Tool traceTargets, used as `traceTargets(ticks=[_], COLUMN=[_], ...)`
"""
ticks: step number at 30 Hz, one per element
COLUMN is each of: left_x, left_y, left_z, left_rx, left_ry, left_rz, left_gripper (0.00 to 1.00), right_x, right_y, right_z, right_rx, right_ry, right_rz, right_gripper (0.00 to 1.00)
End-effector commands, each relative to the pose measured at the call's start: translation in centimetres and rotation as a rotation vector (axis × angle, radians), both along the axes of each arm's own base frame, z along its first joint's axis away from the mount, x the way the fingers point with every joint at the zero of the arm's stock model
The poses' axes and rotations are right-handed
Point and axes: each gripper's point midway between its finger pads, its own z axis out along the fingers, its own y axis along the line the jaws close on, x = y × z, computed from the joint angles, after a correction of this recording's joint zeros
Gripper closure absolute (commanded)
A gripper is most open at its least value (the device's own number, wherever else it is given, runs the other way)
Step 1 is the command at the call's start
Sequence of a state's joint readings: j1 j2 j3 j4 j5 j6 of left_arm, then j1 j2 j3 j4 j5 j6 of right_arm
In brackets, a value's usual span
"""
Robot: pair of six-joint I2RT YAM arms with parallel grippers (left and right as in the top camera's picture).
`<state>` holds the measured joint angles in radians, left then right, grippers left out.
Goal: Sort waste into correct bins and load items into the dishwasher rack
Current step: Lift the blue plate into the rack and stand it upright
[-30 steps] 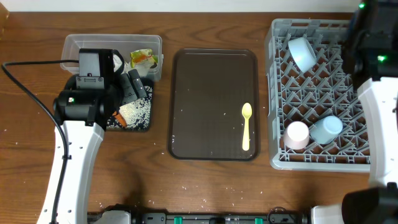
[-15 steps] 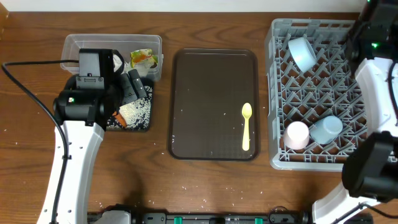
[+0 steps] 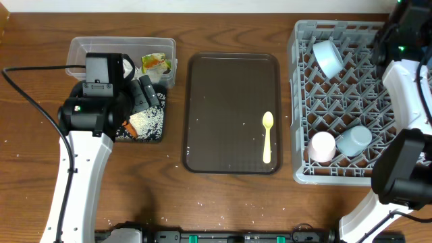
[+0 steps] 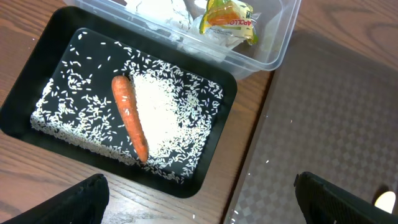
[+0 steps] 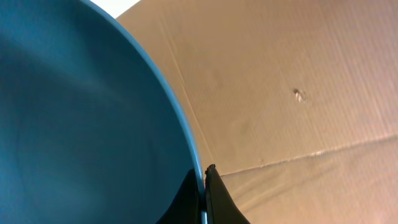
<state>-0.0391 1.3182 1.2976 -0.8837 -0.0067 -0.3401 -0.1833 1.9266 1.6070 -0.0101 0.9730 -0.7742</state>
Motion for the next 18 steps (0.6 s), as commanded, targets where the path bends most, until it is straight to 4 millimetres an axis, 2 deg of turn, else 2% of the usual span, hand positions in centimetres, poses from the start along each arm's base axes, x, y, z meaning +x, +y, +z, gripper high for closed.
traceTargets(ticks=[1, 7, 13, 18], left_x=[-0.1, -0.1, -0.1, -0.1], left_y=[0.2, 0.2, 0.2, 0.2], left_z=[-0.4, -0.4, -0.4, -0.4], left_rx=[0.008, 0.008, 0.008, 0.008], left_ry=[0.012, 0.012, 0.012, 0.012], left_rz=[0.003, 0.003, 0.003, 0.003], left_gripper=[0.02, 0.02, 0.02, 0.02], right_x=[0.4, 0.7, 1.8, 2.4], right_y=[-1.5, -2.3, -2.0, -1.4], right_z=[-0.6, -1.8, -3.8, -4.6], right_rx=[-0.023, -0.016, -0.003, 0.002], right_ry=[0.090, 0.113, 0.146, 0.158], right_rz=[0.031, 0.040, 0.071, 0.091], right_gripper=[0.99, 0.98, 0.98, 0.98])
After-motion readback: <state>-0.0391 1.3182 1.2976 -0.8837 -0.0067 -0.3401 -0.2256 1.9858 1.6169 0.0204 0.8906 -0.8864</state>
